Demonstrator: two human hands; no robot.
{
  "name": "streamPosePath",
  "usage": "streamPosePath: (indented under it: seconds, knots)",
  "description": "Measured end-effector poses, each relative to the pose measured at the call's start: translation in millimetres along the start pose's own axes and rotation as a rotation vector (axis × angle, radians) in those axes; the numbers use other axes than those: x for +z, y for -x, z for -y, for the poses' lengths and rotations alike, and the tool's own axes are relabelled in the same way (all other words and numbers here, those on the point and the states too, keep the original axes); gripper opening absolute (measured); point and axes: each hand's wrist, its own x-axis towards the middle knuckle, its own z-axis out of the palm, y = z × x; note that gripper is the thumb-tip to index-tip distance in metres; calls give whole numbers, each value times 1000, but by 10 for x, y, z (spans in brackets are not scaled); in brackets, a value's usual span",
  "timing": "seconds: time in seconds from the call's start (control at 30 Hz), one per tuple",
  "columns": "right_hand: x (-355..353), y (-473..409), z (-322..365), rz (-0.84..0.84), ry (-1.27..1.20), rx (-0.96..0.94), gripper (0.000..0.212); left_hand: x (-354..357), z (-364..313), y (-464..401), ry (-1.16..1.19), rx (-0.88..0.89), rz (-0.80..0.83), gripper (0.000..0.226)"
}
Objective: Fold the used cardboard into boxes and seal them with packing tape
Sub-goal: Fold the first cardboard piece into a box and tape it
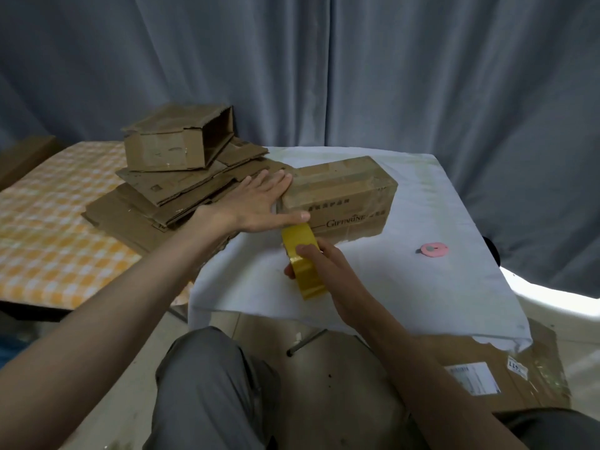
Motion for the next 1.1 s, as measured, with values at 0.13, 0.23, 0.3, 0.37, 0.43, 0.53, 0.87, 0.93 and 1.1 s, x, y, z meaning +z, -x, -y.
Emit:
streamPosePath:
  seconds: [0.13,0.23,0.3,0.37,0.43,0.53,0.87,0.93,1.1]
  knots:
    - [-71,68,-28,63,-12,0,48,37,52,-50,81,12,15,138]
    - [-434,60,-9,-53,163,-125,36,78,25,-38,153,10,-73,134]
    - [-846,22,-9,-309,451,-196,17,88,-20,-6,152,14,-116,135]
    - [-1299,-13,-64,-581,753,-191,19,101,-61,36,119,21,-147,135]
    - [-1685,-40,-193,-678,990,-87,27,107,-94,84,55,33,-196,132]
    - [-1937,-3,-362,-610,1197,58,29,86,-148,139,16,54,-281,128]
    - [-1720,29,-251,-660,895,-225,16,99,-207,183,50,4,-182,136]
    - [-1476,34,-41,-589,813,-445,15,139,-205,188,83,-10,-189,136]
    - [-789,-53,493,-261,653,-763,11,229,-183,198,115,-28,-209,131]
